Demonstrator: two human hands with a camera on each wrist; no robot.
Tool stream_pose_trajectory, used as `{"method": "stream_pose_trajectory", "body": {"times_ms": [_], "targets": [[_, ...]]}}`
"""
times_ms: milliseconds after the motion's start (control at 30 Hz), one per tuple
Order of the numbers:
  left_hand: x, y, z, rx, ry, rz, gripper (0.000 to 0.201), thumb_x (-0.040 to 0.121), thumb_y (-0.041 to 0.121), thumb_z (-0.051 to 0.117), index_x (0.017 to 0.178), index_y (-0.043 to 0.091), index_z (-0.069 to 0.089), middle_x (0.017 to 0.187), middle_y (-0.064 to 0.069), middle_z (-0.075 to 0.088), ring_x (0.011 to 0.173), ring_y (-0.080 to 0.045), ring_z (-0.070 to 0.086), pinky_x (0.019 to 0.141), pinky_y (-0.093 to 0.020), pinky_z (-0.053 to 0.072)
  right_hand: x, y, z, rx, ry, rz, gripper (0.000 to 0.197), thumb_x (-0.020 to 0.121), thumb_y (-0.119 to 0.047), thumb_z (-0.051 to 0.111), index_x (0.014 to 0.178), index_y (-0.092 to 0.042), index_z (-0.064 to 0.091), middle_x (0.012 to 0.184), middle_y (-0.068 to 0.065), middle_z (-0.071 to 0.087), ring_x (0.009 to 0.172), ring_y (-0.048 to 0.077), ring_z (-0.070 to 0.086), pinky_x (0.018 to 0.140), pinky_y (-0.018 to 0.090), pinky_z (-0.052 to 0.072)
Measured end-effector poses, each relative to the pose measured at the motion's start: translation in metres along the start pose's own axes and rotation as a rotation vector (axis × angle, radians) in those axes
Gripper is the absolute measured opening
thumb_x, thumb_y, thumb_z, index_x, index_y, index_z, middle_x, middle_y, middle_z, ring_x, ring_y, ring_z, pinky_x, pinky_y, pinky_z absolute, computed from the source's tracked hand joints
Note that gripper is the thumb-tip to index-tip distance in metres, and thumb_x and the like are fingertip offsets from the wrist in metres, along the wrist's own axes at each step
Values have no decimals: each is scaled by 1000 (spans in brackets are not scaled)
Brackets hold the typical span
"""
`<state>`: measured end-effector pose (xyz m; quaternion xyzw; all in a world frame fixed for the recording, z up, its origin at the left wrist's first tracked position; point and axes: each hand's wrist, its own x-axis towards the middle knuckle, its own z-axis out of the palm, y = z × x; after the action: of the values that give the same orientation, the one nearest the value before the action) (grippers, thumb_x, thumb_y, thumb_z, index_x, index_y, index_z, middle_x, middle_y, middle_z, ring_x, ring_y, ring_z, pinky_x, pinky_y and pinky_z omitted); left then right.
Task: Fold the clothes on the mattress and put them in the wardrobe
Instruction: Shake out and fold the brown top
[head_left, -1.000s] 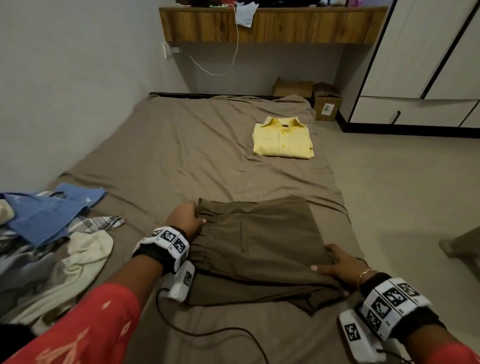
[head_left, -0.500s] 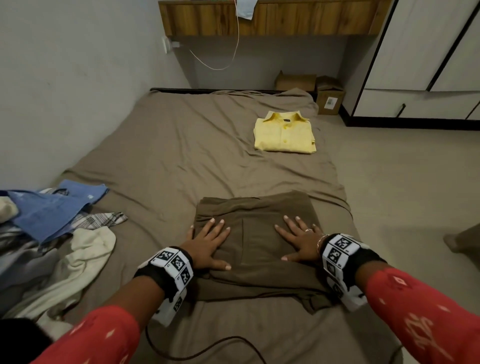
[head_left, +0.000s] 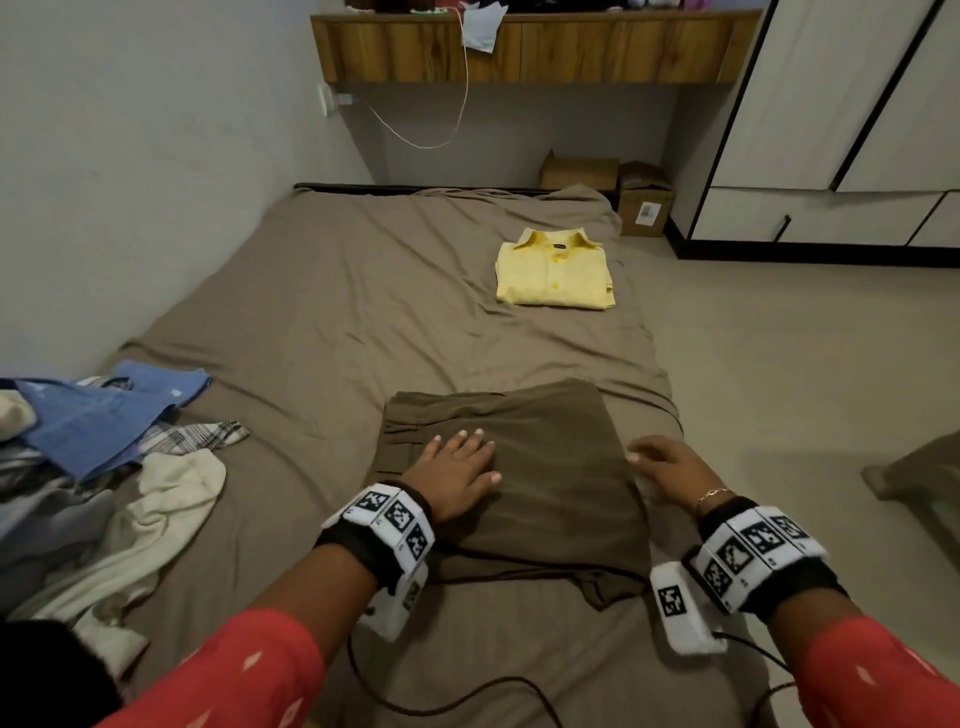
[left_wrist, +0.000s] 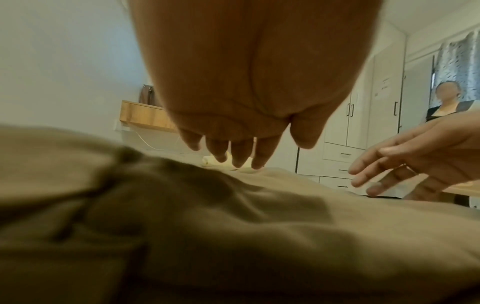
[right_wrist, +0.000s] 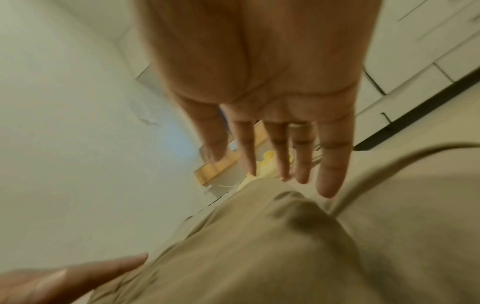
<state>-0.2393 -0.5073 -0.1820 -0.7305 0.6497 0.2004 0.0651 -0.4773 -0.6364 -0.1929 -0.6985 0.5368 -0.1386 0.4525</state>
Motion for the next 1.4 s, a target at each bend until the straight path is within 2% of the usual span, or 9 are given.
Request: {"method": "stream_pose_trajectory", "body": {"times_ms": [100, 200, 367, 567, 733, 900, 1100, 1267, 1400], "targets": [[10, 8, 16, -12, -44, -22, 62, 99, 46, 27, 150, 21, 1, 158, -3, -8, 145, -21, -6, 115, -41, -1, 0, 10, -2, 174, -45, 269, 16, 95, -8, 46, 79, -8, 50, 56, 6, 43, 42, 15, 41, 52, 20, 35], [16, 7, 30, 50, -92, -46, 69, 96, 52, 29, 149, 24, -5, 157, -3, -15, 145, -23, -10, 115, -44, -2, -4, 5, 7, 218, -100, 338, 26, 91, -21, 57, 69, -10, 50, 60, 8, 47, 52, 22, 47, 53, 24, 44], [18, 8, 40, 80, -55, -43, 68, 96, 53, 26, 149, 24, -7, 156, -3, -18, 144, -23, -13, 115, -45, -4, -3, -7, 18, 410, -118, 293, 14, 81, -10, 67, 83, 3, 62, 84, 19, 65, 74, 31, 61, 73, 38, 50], [12, 5, 34, 5, -34, -7, 68, 97, 50, 30, 150, 22, -2, 157, -3, -13, 145, -22, -8, 116, -43, -2, -6, -40, 22, 419, -138, 161, 65, 54, -8, 62, 118, 2, 52, 97, 17, 62, 74, 21, 58, 59, 21, 51], [-9, -46, 10, -1062, 377, -19, 24, 93, 27, 54, 112, 13, 60, 115, -10, 62, 110, -24, 57, 98, -34, 44, -24, -121, 32, 304, -151, -64, 33, 85, 7, 51, 112, -12, 50, 92, 5, 58, 79, 15, 55, 64, 22, 45], [-30, -83, 26, -1673, 482, -220, 34, 101, 28, 29, 110, 5, 53, 86, -7, 66, 79, -16, 61, 68, -18, 51, -26, -180, 100, -82, -202, -192, 45, 84, -6, 55, 127, -9, 44, 118, 12, 54, 104, 28, 53, 81, 27, 42], [-37, -88, 33, -1784, 473, -139, 42, 99, 35, 33, 114, 4, 57, 73, 1, 71, 68, -9, 68, 61, -17, 51, -37, -178, 184, 69, -584, 2, 32, 95, -8, 44, 123, -11, 28, 67, 7, 50, 30, 5, 46, 34, 19, 39], [-39, -98, 37, -1744, 511, -78, 60, 80, -22, 49, 122, 19, 45, 92, -6, 70, 78, -15, 65, 66, -20, 55, -30, -151, 144, 254, -372, -147, 29, 93, 10, 34, 110, -11, 44, 70, 8, 52, 40, 0, 51, 44, 16, 44], [-45, -101, 33, -1622, 437, -79, 39, 69, -10, 69, 102, 10, 63, 87, 1, 72, 81, -13, 64, 67, -15, 53, -31, -115, 109, -429, -217, -551, 43, 88, -21, 51, 130, -14, 49, 118, 8, 56, 108, 13, 54, 94, 25, 39]]}}
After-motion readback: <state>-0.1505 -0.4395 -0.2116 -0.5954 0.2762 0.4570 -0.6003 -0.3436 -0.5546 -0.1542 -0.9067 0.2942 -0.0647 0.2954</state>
